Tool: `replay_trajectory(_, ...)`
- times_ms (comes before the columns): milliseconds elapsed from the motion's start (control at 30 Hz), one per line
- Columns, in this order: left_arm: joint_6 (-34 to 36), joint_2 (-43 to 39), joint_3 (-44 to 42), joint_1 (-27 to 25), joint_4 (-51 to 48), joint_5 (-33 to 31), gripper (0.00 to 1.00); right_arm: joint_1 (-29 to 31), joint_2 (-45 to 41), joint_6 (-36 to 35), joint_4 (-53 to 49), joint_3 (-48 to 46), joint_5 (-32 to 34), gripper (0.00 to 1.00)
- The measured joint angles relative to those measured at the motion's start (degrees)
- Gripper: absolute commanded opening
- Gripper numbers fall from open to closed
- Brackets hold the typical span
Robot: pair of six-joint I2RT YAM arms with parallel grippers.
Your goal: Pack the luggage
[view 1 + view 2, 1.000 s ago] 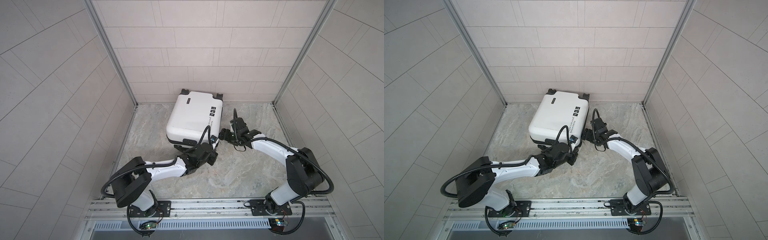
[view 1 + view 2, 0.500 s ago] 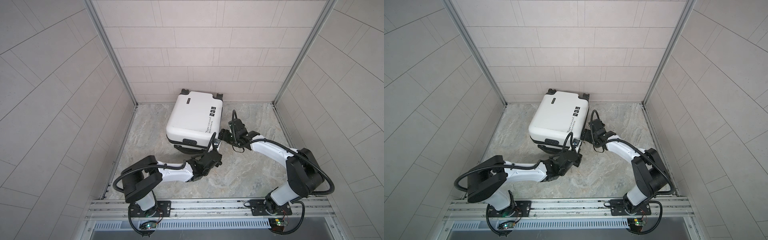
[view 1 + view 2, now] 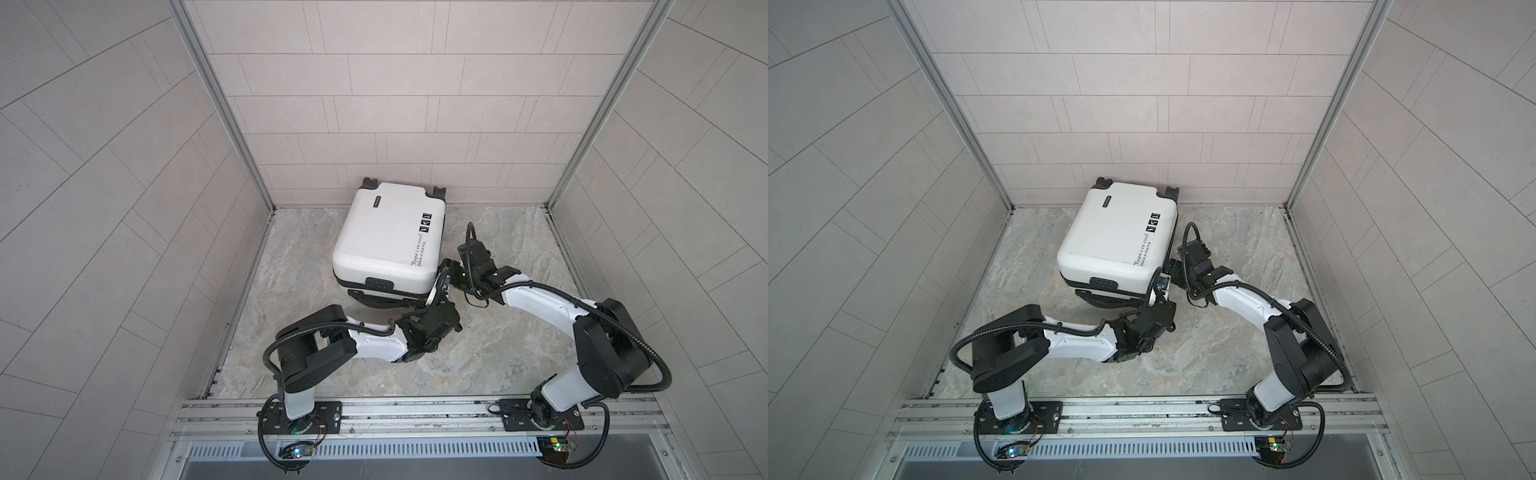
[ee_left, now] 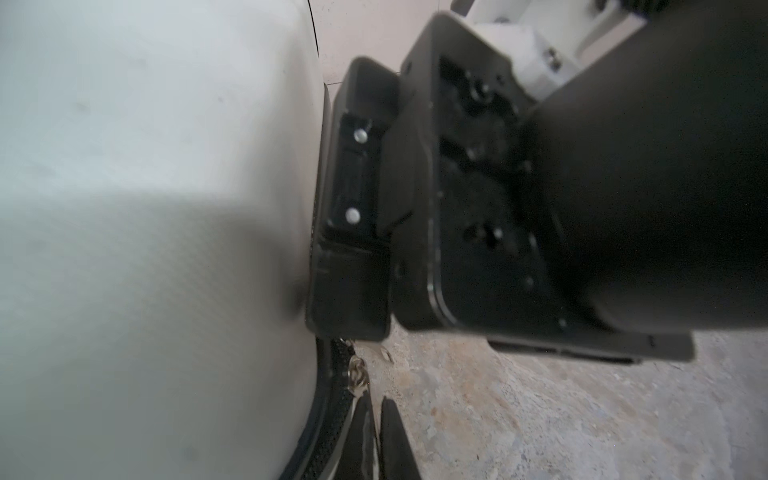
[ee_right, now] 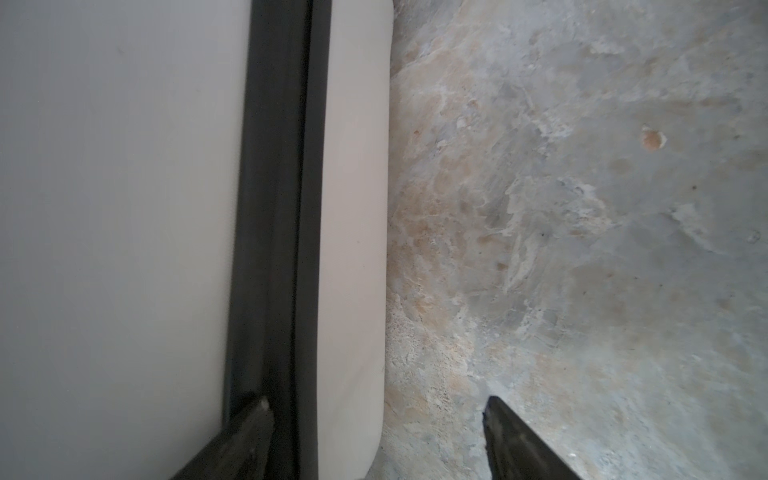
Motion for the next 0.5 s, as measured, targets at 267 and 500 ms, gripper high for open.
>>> replay_trajectory(267, 1.0, 2.3, 2.1, 0.0, 1.8, -1.7, 0.30, 0.0, 0.1, 0.2, 1.2, -0.2, 2.1, 0.85)
replay_trajectory(500, 1.6, -5.0, 1.9, -3.4, -2.0, 8.3, 0.83, 1.8, -0.5, -2.6, 0.3, -0.2, -6.1, 0.88)
